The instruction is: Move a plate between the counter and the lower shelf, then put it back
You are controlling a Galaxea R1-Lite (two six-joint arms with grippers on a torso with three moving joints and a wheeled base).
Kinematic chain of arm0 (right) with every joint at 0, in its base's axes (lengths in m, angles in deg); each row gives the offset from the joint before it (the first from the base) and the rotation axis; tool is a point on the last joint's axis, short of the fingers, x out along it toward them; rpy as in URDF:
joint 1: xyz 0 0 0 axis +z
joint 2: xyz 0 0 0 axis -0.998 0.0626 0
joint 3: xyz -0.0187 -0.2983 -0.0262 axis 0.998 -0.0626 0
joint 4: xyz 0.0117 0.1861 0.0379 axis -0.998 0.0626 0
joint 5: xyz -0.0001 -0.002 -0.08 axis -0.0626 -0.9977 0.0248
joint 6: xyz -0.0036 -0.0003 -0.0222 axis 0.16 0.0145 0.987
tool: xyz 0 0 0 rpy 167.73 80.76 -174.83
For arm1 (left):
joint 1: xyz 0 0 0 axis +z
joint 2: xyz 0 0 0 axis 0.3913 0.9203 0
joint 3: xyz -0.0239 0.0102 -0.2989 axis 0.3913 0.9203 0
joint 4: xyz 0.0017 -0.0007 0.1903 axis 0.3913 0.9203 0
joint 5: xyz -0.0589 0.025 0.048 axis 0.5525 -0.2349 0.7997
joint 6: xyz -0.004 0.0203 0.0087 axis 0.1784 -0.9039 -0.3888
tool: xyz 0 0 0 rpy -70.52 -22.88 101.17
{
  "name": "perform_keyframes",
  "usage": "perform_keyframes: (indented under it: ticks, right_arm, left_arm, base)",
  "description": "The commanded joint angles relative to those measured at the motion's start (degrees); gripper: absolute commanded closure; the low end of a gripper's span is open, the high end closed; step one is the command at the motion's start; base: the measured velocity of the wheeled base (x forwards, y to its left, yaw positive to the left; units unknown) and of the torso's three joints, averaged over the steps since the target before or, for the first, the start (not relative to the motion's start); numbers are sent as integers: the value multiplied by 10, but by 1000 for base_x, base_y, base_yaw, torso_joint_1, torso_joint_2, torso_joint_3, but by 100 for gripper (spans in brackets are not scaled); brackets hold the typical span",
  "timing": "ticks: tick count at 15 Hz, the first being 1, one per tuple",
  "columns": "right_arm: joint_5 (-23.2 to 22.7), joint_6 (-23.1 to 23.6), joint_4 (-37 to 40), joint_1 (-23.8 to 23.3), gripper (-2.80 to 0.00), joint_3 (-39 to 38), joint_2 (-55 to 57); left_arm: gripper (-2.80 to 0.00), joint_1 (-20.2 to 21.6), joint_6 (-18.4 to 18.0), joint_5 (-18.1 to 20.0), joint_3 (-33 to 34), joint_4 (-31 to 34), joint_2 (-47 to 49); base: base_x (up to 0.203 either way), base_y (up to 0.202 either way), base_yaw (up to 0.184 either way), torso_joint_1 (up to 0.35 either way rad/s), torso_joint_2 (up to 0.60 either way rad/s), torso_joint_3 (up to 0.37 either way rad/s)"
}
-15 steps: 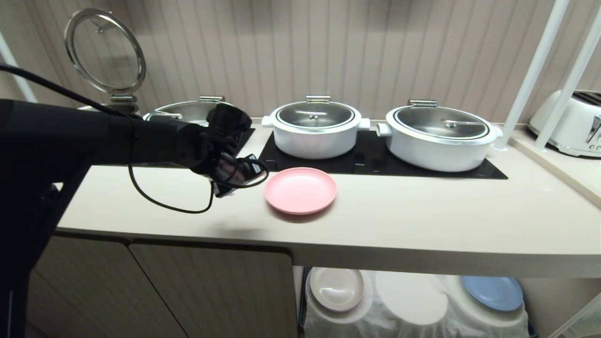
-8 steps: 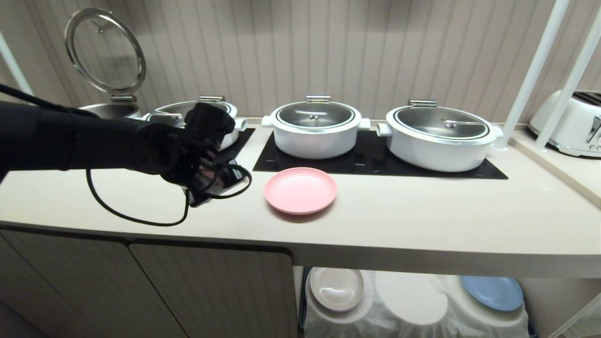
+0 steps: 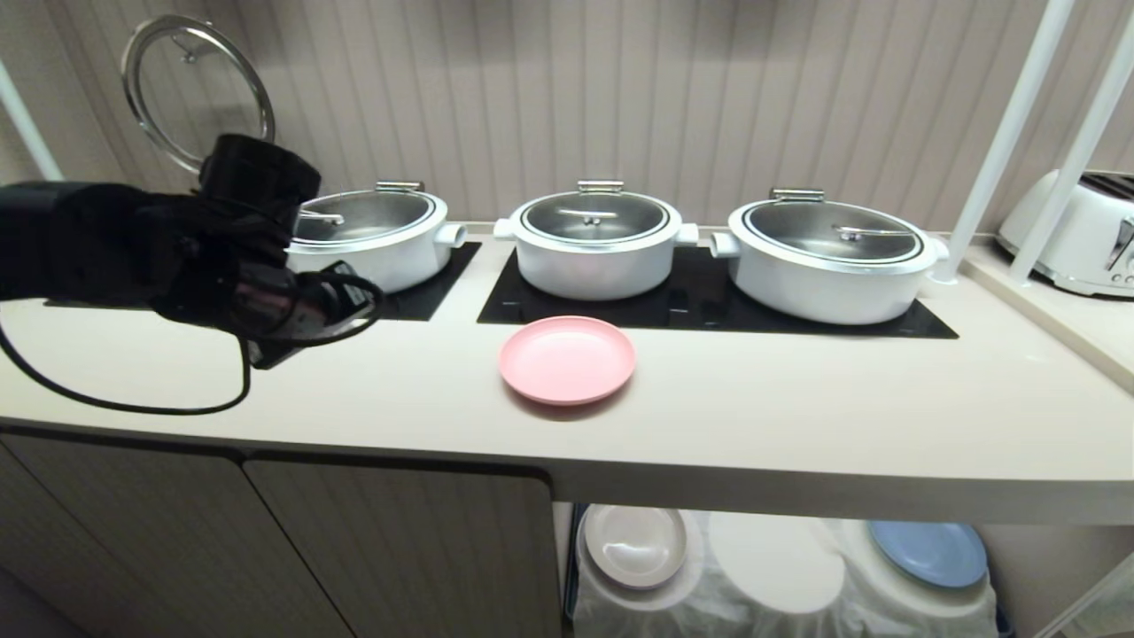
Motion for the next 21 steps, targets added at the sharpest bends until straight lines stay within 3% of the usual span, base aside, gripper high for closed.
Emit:
perform_keyframes:
  ticks: [1,3,6,9,11,14,17,19,21]
  right_arm:
    - [0,0,0,0,0,0,0]
    - [0,0,0,0,0,0,0]
    - [0,0,0,0,0,0,0]
    - [0,0,0,0,0,0,0]
    - [0,0,0,0,0,0,0]
    - [0,0,0,0,0,0,0]
    - [0,0,0,0,0,0,0]
    - [0,0,0,0,0,0,0]
    - [0,0,0,0,0,0,0]
  left_arm:
    - [0,32,-4,5,3,0,-51]
    - [0,52,-17,8,17,0,-91]
    - [0,82,-78,14,65,-22,-156]
    - [0,118,-189,20,143,-104,-227]
    - [0,141,-243,31,191,-170,-269]
    - [0,148,-330,93,299,-256,-362]
    - [0,151,-408,207,467,-372,-476]
    - [0,152,-442,272,566,-414,-557]
    - [0,146,-459,295,641,-428,-627]
  base:
    - [0,0,0,0,0,0]
    - [0,0,0,0,0,0]
    - [0,0,0,0,0,0]
    - [0,0,0,0,0,0]
    - [0,0,0,0,0,0]
    - [0,0,0,0,0,0]
    - [0,0,0,0,0,0]
    - [0,0,0,0,0,0]
    - [0,0,0,0,0,0]
